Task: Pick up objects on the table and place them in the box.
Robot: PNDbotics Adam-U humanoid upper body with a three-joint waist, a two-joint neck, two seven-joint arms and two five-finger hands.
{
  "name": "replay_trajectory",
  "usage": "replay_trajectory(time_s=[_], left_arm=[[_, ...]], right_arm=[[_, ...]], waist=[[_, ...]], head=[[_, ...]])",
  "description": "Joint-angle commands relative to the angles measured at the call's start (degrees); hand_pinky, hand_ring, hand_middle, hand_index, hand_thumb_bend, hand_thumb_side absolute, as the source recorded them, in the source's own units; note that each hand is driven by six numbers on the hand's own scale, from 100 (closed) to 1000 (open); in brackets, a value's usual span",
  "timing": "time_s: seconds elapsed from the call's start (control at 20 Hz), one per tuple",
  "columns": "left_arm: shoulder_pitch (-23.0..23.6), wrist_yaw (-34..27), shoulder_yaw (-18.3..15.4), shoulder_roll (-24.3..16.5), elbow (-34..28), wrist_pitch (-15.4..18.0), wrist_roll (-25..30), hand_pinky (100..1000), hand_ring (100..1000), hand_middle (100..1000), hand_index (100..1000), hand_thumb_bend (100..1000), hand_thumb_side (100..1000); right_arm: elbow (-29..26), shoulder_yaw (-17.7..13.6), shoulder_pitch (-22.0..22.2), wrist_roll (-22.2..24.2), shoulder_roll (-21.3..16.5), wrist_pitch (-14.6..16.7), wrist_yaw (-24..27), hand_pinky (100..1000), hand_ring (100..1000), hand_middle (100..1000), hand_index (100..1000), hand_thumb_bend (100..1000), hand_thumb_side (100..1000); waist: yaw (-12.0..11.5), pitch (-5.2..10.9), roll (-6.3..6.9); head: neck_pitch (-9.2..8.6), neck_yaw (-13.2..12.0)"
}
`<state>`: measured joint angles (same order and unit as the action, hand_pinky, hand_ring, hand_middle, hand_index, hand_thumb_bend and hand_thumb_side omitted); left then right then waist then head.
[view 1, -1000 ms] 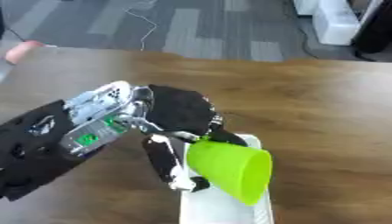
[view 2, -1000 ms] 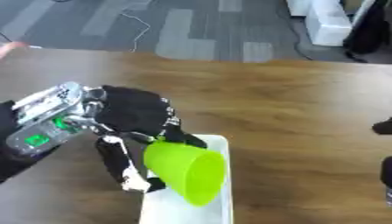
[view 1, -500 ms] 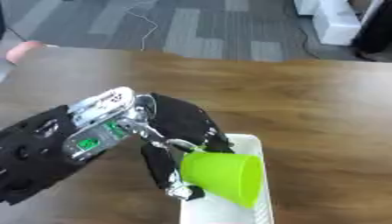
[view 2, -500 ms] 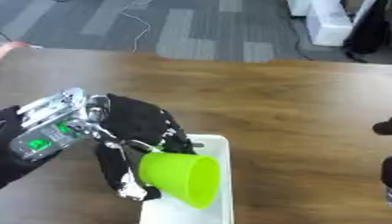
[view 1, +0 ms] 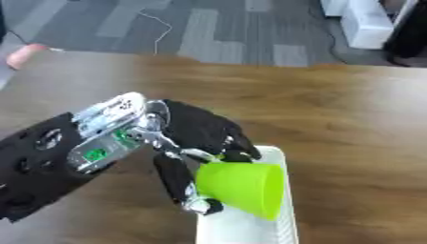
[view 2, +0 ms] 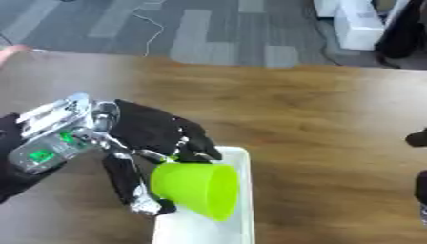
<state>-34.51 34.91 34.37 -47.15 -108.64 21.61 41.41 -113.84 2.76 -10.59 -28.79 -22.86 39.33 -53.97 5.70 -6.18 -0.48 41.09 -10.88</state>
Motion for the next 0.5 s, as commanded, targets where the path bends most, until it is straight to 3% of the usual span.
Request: replay_trajectory(time_s=[0.05, 0.2, 0.4, 0.5], left_arm=[[-1.0, 0.9, -0.8, 0.1, 0.6, 5.0, 5.7, 1000, 1000, 1000, 1000, 755, 1000], [-1.1, 0.9, -0.5, 0.5, 1.0, 5.5, 5.0, 1000, 1000, 1000, 1000, 818, 1000], [-1.1, 0.8, -0.4, 1.1, 1.6, 5.8, 3.8, 1000, 1000, 1000, 1000, 713, 1000], [-1.1, 0.8, -0.2, 1.3, 2.0, 5.6, 3.3, 1000, 1000, 1000, 1000, 702, 1000]], right_arm=[[-0.8, -0.1, -0.6, -0.7, -1.2, 1.1, 0.3, 178, 336, 381, 483, 256, 1000], [-0.8, -0.1, -0.7, -0.6, -1.2, 1.1, 0.5, 178, 336, 382, 483, 255, 1000], [-0.8, -0.2, -1.0, -0.4, -1.3, 1.2, 0.7, 179, 337, 382, 483, 256, 1000], [-0.8, -0.2, -1.1, -0.3, -1.3, 1.3, 0.8, 179, 337, 382, 483, 255, 1000]], waist=[[0.2, 0.77, 0.04], [0.3, 0.74, 0.09], [0.4, 0.74, 0.15], [0.5, 0.73, 0.18]], head=[[0.16, -0.3], [0.33, -0.2], [0.48, 0.0], [0.53, 0.0]])
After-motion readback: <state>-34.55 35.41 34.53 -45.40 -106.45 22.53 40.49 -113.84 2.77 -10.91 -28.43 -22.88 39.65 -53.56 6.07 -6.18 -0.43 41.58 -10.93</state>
